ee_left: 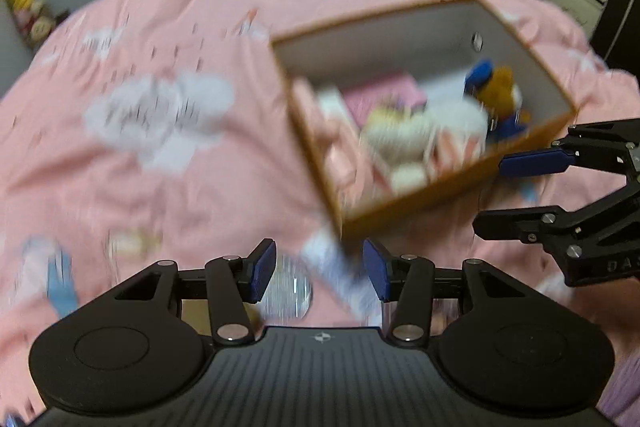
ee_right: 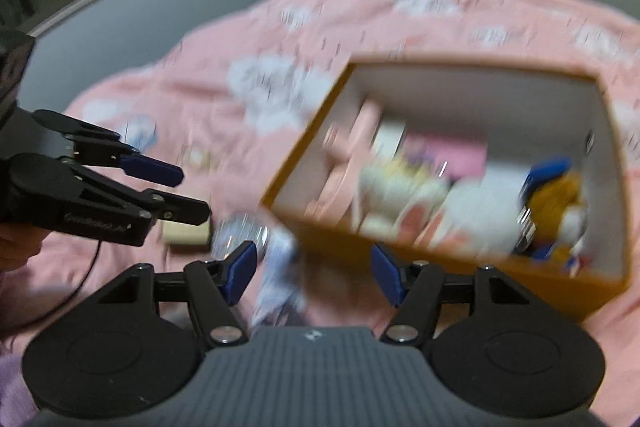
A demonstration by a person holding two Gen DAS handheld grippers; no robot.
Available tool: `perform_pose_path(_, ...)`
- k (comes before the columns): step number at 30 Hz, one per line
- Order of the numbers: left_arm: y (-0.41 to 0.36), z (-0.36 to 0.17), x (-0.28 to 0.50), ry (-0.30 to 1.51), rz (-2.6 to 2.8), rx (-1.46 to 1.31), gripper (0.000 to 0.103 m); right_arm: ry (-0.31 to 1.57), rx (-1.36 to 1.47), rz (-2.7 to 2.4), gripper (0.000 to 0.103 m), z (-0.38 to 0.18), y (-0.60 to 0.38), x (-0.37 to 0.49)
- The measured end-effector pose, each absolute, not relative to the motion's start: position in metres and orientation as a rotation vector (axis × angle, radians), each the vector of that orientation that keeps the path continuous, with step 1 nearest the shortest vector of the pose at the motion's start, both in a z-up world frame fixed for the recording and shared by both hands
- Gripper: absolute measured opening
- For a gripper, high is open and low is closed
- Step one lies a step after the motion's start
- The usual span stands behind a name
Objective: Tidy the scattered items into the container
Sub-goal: 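Move both tools back to the remaining items beside the box, then grasp the slim grey box with left tool while right grasps grey cube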
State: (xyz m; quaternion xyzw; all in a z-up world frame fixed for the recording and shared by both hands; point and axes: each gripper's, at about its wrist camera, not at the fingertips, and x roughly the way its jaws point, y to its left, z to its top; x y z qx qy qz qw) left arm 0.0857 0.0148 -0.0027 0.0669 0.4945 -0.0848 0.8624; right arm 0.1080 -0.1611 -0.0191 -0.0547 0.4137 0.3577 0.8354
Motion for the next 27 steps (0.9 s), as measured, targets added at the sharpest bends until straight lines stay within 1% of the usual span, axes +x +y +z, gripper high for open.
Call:
perform_pose_path(1,0.015,-0.008,0.079,1.056,-0.173,0.152,0.057,0.908,-0.122,0.76,0.065,-0.025,-0.158,0.104)
perform_pose_path(2,0.015,-0.014,0.073,1.072,-0.165,0.164,0.057,0.944,-0.125,0.759,0.06,-0.031,-0.156,0.102)
perform_pose_path(6,0.015,-0.034,0.051,1.134,-0.131,0.193,0.057,1.096,-0.048,0.761,0.056,-0.055,-0.151,0.103)
perform_pose_path(10,0.017,-0.043,0.036,1.167,-0.131,0.179,0.057,1.2,0.024,0.775,0.056,-0.072,-0.142,0.103)
perform_pose_path(18,0.021,-0.051,0.028,1.187,-0.165,0.121,0.056,1.305,0.037,0.785,0.053,-0.09,-0.118,0.106)
perform_pose_path(27,0.023,-0.063,0.029,1.225,-0.194,0.089,0.056,1.408,0.079,0.829,0.055,-0.107,-0.11,0.108)
